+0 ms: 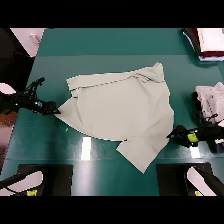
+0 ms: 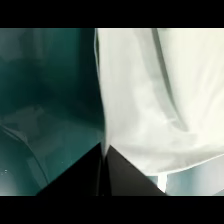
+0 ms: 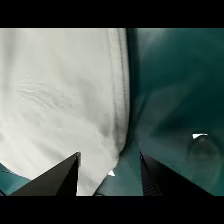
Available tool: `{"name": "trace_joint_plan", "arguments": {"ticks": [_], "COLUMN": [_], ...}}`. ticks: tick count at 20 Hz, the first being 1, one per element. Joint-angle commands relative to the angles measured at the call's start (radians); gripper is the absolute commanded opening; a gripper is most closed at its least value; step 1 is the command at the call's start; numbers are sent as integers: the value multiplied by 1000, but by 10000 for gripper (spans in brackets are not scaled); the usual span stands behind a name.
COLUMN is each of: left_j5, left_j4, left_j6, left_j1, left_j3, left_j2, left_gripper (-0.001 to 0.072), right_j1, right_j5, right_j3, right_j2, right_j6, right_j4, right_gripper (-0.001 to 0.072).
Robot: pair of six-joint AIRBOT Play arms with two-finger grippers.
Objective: Fold the shirts.
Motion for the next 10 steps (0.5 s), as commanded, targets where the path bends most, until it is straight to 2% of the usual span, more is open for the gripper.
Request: {"name": "trace_joint_plan", "arguments": {"ticks": [1,3,4,5,6,8,10], "left_j5": [0,0,-1,-5,-5,29,61], "left_j4": [-5,-5,-5,-5,-5,-3,-3], "left_j6": [0,0,0,0,0,-3,-55], "left_j1": [-1,-1,-1,-1,-1,-1,-1], "left_j3": [1,1,1,1,2,10,90], "left_j2": [3,3,3,3,3,26,72], "left_gripper": [25,24,25,24,24,23,24], "right_j1": [52,106,128,151,172,211,230], "right_j5": [-80,-101,-118,-137,-151,-162,-164], "right_j3": [-69,-69,-69,-68,-63,-3,145], "right_j2": [27,26,26,27,27,27,27], "right_j6": [3,25,24,23,18,13,13], "right_j4": [46,39,39,39,40,43,66], "right_gripper": [444,424,304,123,20,19,18]}}
